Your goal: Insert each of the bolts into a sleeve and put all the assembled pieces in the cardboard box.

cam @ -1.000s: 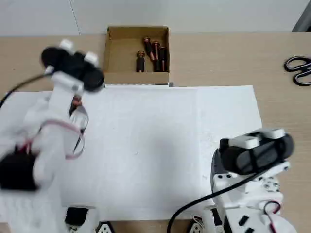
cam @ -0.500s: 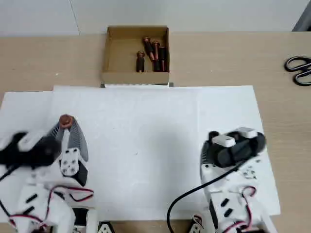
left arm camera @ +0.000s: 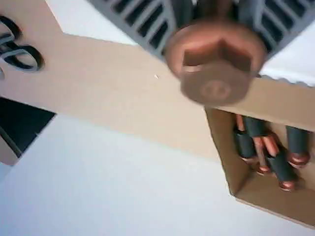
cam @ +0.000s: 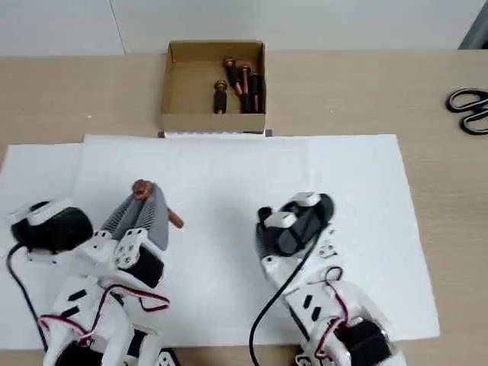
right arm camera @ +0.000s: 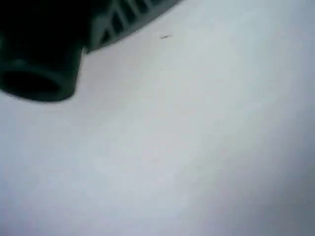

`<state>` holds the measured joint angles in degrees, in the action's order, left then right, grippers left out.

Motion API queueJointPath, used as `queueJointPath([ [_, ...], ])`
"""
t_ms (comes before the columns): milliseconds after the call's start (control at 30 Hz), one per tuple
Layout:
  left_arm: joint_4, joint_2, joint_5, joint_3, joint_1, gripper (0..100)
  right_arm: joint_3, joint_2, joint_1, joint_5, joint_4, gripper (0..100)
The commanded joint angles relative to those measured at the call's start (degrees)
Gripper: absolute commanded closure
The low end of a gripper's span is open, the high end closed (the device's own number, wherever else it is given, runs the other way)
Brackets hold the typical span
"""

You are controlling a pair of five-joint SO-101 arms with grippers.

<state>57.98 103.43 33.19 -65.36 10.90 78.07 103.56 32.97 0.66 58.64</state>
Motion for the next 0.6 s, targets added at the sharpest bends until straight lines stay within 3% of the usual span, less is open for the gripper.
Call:
queueJointPath([
  [0,-2.29,0.53,-0.09,-0.84,2.29,99,1.23,0.22,4.62,0.7,-2.51,99.6],
  [333,-3.6,0.35,2.29,-2.15,14.77,99,3.96,0.22,11.65,-0.09,-1.98,99.6],
  [567,-6.68,0.44,2.29,-5.67,15.47,99,3.87,0.22,14.99,-1.49,-2.07,99.6],
])
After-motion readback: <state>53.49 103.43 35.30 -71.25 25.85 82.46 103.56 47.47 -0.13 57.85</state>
